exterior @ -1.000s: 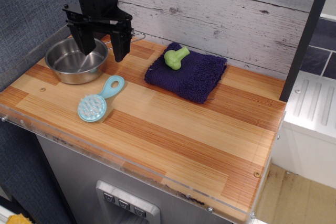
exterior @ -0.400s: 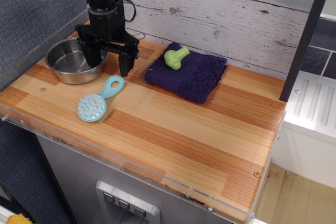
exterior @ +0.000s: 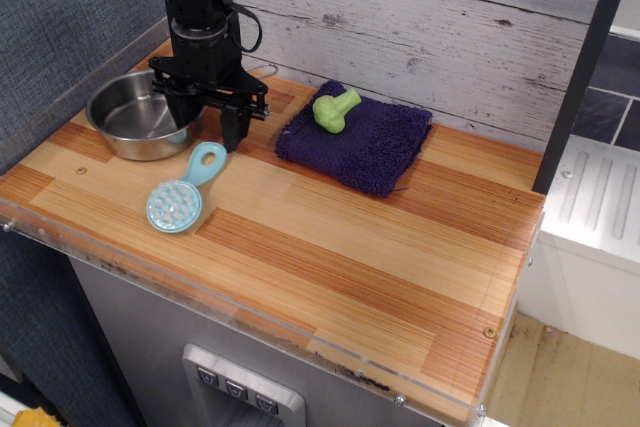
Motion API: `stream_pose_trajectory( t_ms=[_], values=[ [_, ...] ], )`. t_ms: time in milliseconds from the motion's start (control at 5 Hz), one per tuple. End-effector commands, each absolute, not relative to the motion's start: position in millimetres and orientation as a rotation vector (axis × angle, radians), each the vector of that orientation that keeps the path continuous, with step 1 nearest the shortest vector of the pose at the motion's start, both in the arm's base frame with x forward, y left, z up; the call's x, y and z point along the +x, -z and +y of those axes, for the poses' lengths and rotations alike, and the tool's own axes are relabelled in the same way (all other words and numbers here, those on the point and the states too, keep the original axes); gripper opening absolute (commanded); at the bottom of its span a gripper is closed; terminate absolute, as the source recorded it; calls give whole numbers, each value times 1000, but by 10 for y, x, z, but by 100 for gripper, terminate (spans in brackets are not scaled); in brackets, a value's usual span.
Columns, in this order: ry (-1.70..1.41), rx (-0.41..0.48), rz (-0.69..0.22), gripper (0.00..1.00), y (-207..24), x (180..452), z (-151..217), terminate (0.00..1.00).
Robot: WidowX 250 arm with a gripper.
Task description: Move pot to near bottom right of table.
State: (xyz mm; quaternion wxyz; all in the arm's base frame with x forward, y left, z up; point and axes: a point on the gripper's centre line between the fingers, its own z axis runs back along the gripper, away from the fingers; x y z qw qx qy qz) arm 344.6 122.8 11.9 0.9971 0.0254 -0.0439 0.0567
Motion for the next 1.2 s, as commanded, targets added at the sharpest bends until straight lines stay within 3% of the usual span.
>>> stream_pose_trajectory(
  t_ms=[0, 200, 400, 600, 800, 1000],
  values=[
    [-94, 46, -128, 0, -302, 3468, 1262, 0],
    [-88, 34, -149, 0, -428, 3455, 1277, 0],
    [-50, 60, -223, 0, -902, 3385, 1282, 0],
    [9, 96, -270, 0, -1262, 3221, 1036, 0],
    [91, 35, -295, 0, -1390, 3000, 575, 0],
    [147, -38, -243, 0, -1362, 2629, 106, 0]
  ],
)
